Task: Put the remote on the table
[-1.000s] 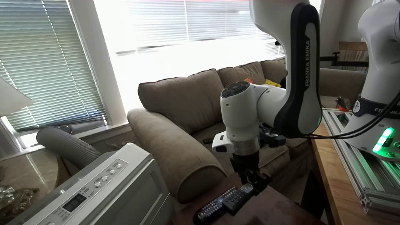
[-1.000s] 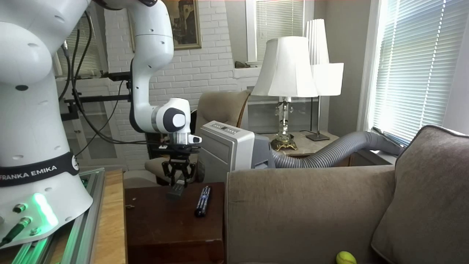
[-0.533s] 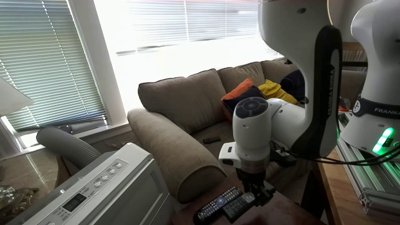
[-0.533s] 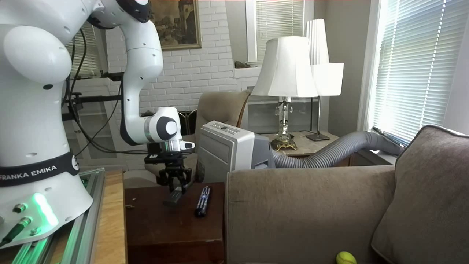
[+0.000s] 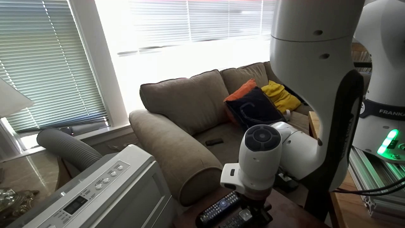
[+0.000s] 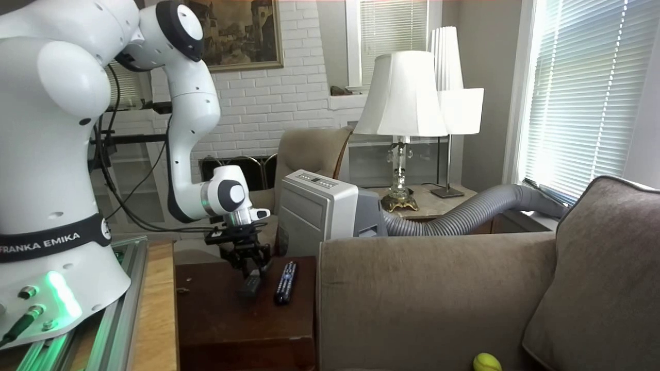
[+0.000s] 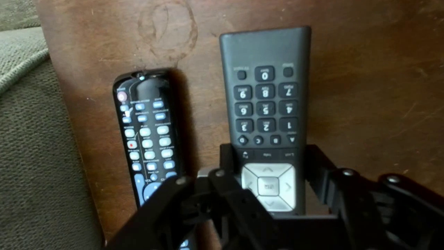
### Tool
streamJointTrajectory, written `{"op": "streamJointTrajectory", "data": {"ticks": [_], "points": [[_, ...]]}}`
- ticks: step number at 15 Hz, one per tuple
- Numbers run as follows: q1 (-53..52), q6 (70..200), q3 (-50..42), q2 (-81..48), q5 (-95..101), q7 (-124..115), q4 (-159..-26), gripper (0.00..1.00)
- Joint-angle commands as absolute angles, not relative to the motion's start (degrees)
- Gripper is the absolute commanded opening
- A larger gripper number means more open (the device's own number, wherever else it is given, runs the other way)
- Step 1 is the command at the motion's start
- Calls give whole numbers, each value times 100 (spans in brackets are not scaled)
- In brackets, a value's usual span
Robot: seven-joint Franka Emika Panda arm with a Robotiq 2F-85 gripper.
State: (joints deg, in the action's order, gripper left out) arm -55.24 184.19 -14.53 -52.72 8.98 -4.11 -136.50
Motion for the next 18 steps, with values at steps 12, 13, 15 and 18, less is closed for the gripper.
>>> {"op": "streamJointTrajectory", "data": {"ticks": [12,13,15,18], "points": [[-6333,18414,-1926,-6355,378,-363,-12544,29],[-6307,18422,-1914,-6369,379,-362,-12534,29],[-6244,18342,-1879,-6371,394,-342,-12477,29],[-6029,18194,-1724,-6343,459,-274,-12447,29]]}}
